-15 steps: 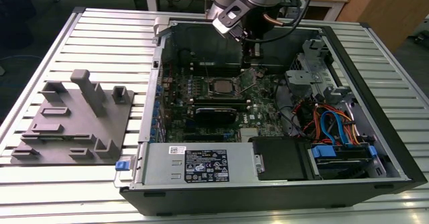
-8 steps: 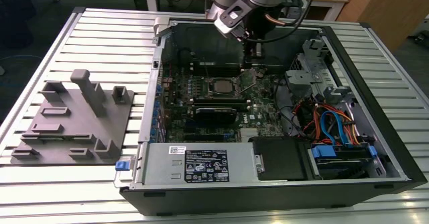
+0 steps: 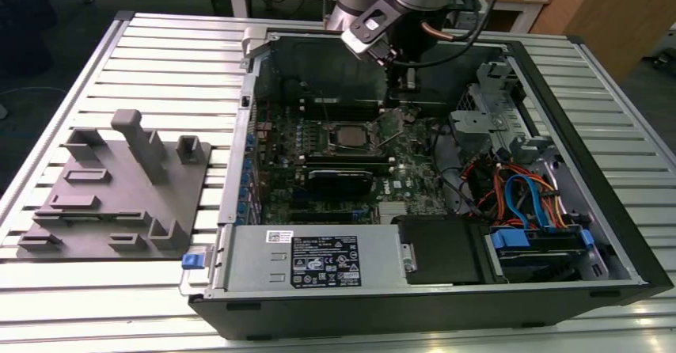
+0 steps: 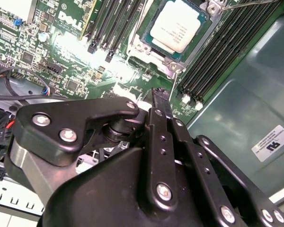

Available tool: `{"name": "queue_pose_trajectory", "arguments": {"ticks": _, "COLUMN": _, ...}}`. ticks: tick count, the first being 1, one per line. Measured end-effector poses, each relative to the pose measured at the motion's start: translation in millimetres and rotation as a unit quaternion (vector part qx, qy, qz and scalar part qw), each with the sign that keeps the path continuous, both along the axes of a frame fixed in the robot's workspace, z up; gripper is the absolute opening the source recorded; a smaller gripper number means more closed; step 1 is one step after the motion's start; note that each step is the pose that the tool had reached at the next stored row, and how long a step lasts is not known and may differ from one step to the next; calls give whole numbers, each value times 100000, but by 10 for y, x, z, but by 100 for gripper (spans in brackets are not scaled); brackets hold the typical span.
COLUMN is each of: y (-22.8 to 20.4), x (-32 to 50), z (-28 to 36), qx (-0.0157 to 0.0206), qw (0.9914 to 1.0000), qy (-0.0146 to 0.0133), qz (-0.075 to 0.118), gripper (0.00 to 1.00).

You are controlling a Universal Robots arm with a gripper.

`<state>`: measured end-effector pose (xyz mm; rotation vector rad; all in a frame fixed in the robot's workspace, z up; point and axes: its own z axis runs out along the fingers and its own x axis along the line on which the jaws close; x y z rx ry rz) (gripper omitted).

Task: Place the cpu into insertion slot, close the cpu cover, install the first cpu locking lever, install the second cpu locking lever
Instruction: 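Close the cpu cover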

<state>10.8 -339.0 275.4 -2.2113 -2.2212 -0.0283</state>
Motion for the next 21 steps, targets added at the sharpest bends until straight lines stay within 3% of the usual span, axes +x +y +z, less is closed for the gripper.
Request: {"name": "queue_pose_trajectory", "arguments": {"ticks": 21, "y": 0, "x": 91, "z": -1, "qx": 6, "qw": 100000, "qy": -1, "qz": 1, "gripper": 10}}
